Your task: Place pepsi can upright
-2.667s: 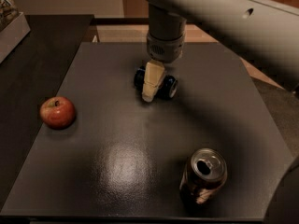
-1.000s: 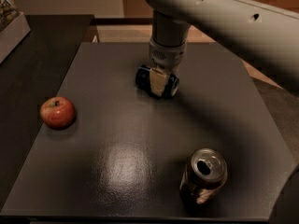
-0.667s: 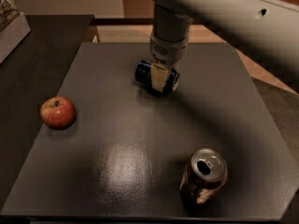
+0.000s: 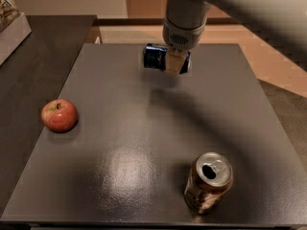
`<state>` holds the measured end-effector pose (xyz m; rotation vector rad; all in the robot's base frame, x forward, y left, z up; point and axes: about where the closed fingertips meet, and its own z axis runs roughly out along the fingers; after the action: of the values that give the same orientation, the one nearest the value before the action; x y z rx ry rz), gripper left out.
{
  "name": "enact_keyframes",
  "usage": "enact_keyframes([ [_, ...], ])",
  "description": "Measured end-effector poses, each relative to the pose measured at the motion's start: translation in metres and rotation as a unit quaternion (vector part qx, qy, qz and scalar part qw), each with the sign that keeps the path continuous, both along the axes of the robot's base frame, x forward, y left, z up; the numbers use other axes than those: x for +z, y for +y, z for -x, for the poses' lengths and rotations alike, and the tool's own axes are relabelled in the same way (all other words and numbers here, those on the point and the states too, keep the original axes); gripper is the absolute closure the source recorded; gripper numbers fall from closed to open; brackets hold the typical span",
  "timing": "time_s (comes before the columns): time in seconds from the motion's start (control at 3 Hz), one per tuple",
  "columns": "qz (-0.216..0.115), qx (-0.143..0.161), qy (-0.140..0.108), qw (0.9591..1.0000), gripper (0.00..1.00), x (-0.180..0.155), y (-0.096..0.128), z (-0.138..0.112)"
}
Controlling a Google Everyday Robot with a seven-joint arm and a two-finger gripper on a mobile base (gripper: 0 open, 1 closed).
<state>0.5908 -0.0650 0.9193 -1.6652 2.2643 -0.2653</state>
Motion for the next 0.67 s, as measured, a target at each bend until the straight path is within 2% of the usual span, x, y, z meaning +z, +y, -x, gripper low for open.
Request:
enact_keyframes([
  [0.33, 0.022, 0.075, -0.071, 0.9944, 1.0, 0.023, -0.01, -0.004],
  [0.67, 0.041, 0.145, -0.14, 0.9786, 1.0, 0.042, -0.015, -0.008],
])
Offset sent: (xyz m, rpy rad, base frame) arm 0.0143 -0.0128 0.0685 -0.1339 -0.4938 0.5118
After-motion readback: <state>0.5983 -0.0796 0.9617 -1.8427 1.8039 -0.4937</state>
